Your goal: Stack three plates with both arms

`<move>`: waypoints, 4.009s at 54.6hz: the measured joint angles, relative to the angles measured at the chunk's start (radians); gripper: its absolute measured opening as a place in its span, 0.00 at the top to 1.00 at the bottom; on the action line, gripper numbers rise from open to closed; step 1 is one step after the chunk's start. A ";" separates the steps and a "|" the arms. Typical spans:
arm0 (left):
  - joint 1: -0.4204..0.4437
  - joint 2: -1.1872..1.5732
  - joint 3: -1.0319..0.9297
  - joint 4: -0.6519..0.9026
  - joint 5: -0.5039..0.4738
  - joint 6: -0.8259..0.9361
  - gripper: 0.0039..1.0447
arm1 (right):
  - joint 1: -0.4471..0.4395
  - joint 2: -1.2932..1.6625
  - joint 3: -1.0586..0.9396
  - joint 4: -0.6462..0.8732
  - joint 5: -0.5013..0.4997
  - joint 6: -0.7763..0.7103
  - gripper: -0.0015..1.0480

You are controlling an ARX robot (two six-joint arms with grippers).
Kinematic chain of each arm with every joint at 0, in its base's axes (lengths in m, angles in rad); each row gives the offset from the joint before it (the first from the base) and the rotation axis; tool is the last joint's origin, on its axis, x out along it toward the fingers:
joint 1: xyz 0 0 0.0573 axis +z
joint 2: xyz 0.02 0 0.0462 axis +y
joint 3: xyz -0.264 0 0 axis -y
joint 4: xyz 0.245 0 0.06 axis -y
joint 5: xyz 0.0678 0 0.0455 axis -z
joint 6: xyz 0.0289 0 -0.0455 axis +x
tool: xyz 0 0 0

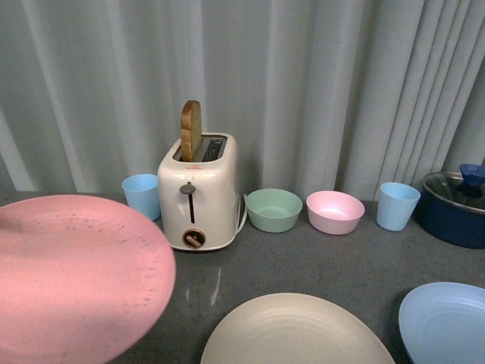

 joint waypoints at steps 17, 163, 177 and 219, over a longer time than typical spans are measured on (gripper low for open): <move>-0.201 -0.012 -0.036 0.018 0.050 -0.158 0.97 | 0.000 0.000 0.000 0.000 0.000 0.000 0.07; -0.372 -1.010 -1.002 1.189 -0.387 -0.247 0.64 | 0.000 0.000 0.000 0.000 -0.001 0.000 0.07; -0.309 -1.130 -1.173 1.215 -0.321 -0.259 0.97 | 0.000 0.000 0.000 0.000 0.000 0.000 0.07; -0.200 -1.480 -1.365 1.059 -0.214 -0.262 0.97 | 0.000 0.000 0.000 0.000 0.000 0.000 0.07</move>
